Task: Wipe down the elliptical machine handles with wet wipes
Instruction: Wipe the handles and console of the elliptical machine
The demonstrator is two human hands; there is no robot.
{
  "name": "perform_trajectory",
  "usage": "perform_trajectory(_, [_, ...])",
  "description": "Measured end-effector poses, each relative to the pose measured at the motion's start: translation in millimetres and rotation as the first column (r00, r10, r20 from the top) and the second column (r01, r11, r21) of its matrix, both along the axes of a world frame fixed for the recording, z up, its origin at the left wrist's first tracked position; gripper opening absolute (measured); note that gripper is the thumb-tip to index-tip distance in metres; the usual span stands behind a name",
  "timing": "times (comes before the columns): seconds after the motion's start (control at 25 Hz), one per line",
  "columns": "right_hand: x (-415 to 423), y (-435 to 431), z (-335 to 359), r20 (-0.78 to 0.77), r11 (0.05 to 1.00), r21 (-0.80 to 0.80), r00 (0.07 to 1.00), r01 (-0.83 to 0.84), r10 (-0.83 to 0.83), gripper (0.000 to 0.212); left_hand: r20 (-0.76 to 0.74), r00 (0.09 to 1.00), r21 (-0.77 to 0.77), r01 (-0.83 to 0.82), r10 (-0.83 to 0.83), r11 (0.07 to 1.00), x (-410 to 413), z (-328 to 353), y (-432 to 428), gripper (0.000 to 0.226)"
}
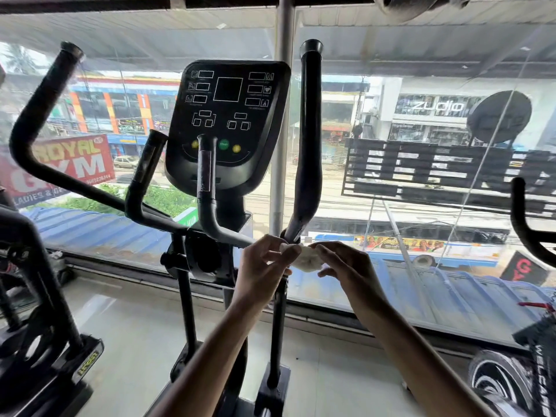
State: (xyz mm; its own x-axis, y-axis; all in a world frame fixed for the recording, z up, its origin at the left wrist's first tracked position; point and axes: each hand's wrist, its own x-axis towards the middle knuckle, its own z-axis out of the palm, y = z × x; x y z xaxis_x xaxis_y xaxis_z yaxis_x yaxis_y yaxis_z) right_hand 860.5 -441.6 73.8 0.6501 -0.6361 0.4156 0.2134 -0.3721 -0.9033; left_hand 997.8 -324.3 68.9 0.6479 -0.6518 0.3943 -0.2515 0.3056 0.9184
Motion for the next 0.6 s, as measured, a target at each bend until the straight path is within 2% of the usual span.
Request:
perform_trajectory(0.04, [-2, 1, -3, -0.024, 1.0, -0.01, 1.0, -0.019, 0.019, 0.008, -0.013, 1.0, 0.011, 0.0, 0.0, 1.0, -1, -3, -1, 0.02])
perform_trajectory(0.12, [-2, 2, -10, -0.077, 0.998, -0.059, 0.997, 0.007, -0.011, 0.01, -0.038, 0.999, 0.018, 0.002, -0.001, 1.0, -7, -5, -1, 0.024])
perform_trajectory(0.24, [-2, 0, -11, -0.072, 0.999, -0.014, 0.997, 0.036, -0.037, 0.021, -0.074, 0.997, 0.028, 0.031, -0.029, 0.999, -13, -5, 1, 0.029])
perform_trajectory(0.36, [-5, -7, -10, -0.065, 0.998, 0.021, 0.996, 0.062, -0.061, 0.018, -0.073, 0.991, 0.068, 0.115, -0.11, 0.991, -17, -4, 5, 0.034])
perform_trajectory(0.48, [-10, -10, -10, -0.046, 0.998, 0.03, 0.998, 0.047, -0.046, 0.022, -0.031, 0.995, 0.148, 0.094, -0.091, 0.984, -25, 2, 6, 0.005])
perform_trajectory(0.6, [-15, -10, -13, -0.008, 0.993, 0.107, 0.999, 0.042, -0.042, 0.018, -0.064, 0.998, 0.203, 0.036, -0.023, 0.979, -33, 4, 6, 0.025])
